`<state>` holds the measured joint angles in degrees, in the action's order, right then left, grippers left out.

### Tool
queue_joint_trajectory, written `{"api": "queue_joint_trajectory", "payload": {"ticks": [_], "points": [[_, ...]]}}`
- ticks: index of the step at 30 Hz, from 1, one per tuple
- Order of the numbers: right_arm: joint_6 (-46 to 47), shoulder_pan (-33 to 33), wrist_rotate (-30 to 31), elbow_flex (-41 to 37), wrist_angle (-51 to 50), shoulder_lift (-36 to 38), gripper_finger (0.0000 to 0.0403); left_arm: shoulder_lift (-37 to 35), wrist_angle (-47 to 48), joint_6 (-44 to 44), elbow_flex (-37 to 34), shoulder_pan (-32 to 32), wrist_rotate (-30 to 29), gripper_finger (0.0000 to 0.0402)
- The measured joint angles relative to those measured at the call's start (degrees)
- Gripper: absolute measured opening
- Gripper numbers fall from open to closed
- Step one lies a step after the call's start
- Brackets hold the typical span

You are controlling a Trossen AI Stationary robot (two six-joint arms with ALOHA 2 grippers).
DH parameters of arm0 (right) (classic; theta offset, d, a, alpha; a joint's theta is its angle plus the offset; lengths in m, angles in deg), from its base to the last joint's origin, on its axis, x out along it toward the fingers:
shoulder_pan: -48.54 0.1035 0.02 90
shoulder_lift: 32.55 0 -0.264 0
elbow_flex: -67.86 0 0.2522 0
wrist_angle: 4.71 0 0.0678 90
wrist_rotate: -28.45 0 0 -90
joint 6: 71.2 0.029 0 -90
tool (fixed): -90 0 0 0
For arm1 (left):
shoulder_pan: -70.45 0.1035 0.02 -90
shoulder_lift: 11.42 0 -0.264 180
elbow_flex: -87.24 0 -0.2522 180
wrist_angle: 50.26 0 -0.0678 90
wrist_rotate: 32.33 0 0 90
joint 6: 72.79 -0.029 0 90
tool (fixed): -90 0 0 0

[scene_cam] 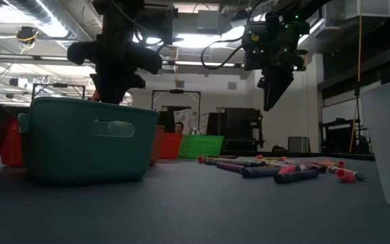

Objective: Sort crayons
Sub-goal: Put the brown crayon into the orange bin, then put the yellow crayon into the green basket

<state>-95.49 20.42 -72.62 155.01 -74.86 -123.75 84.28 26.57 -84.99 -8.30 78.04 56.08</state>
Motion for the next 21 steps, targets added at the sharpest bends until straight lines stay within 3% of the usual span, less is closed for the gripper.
{"api": "queue_joint_trajectory", "payload": {"ticks": [5,15,21], "points": [[-0.01,0.0,0.52,0.0,-0.01,0.0,0.0124,0.02,0.0,0.02,0.0,0.0,-0.47,0.0014],[-3.27,-0.02,8.11,0.0,0.06,0.0,0.0124,0.02,-0.93,0.04,0.0,0.0,-0.47,0.0087],[-5.91,-0.02,8.11,0.0,1.76,-0.04,0.0124,0.02,-4.57,0.04,0.0,-0.04,-0.47,0.009]]}}
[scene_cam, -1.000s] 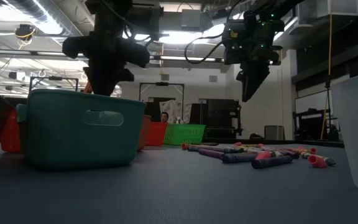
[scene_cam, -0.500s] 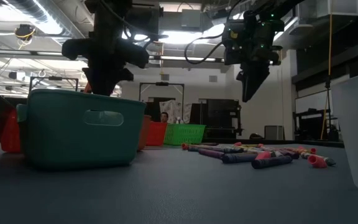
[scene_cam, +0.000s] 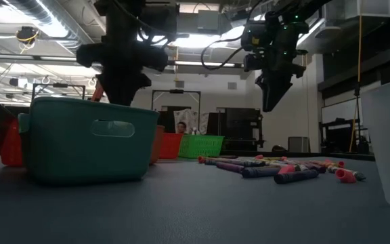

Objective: Sort crayons
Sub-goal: Put the yellow crayon into the green basket

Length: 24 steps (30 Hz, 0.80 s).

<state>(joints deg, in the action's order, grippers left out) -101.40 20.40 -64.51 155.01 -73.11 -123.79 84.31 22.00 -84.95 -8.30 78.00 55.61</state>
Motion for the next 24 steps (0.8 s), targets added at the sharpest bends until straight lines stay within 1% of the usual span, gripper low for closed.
{"api": "queue_joint_trajectory", "payload": {"ticks": [8,24], "points": [[-2.4,0.0,-0.04,0.07,0.95,-0.95,0.0124,0.0,-3.25,0.02,0.0,-0.13,0.0,0.0088],[-3.14,0.0,-0.68,0.07,0.9,-13.06,0.0124,0.02,-5.48,0.07,0.0,-0.13,0.02,0.0088]]}}
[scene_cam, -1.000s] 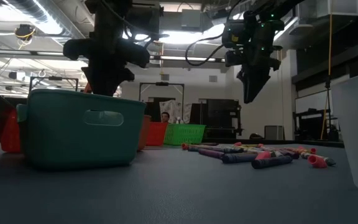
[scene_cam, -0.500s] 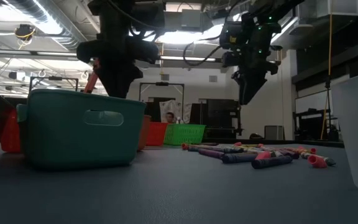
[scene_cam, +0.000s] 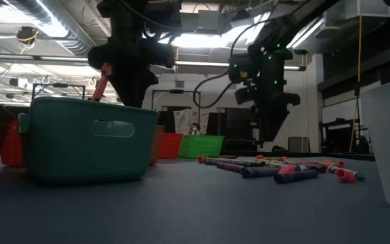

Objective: Sort crayons
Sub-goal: Put the yellow crayon into the green basket

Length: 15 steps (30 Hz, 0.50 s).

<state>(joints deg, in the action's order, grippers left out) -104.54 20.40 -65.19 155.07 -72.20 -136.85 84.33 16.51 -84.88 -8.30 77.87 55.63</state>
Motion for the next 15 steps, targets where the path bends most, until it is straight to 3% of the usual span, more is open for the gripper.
{"api": "queue_joint_trajectory", "payload": {"ticks": [15], "points": [[-0.39,0.07,-2.02,-0.02,1.16,-5.39,0.0124,0.0,0.0,0.02,0.0,0.0,0.0,0.0088]]}}
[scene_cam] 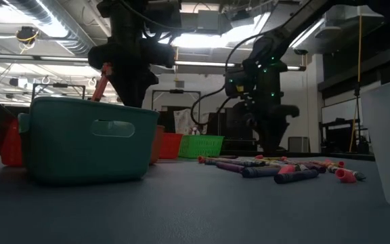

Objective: Sort crayons
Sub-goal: Put the yellow crayon into the green basket

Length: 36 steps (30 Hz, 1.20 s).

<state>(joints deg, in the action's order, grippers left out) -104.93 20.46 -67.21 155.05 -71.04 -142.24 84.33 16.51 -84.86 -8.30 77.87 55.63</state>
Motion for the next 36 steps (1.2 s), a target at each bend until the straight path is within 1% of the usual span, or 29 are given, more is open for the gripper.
{"api": "queue_joint_trajectory", "payload": {"ticks": [3,14,21,26,30,36], "points": [[0.0,0.0,0.08,0.0,1.37,0.0,0.0124,0.0,0.0,0.02,0.0,0.0,0.0,0.0088],[-0.51,0.06,0.08,-0.04,1.0,-0.09,0.0124,0.02,0.0,0.09,0.0,0.0,0.0,0.0088],[-1.69,1.57,0.75,-0.04,1.31,-0.22,0.0124,0.02,0.0,0.09,0.0,0.0,0.0,0.0088],[-2.58,2.83,3.62,-0.04,1.52,-0.79,0.0124,0.02,-0.02,0.09,0.0,0.0,0.0,0.0088],[-2.61,3.42,4.06,-0.04,1.52,-2.55,0.0124,0.02,-0.04,1.21,0.0,0.0,0.02,0.0088],[-2.6,3.85,7.08,0.23,1.46,-3.96,0.0124,0.02,-0.04,1.38,0.0,0.0,0.02,0.0088]]}}
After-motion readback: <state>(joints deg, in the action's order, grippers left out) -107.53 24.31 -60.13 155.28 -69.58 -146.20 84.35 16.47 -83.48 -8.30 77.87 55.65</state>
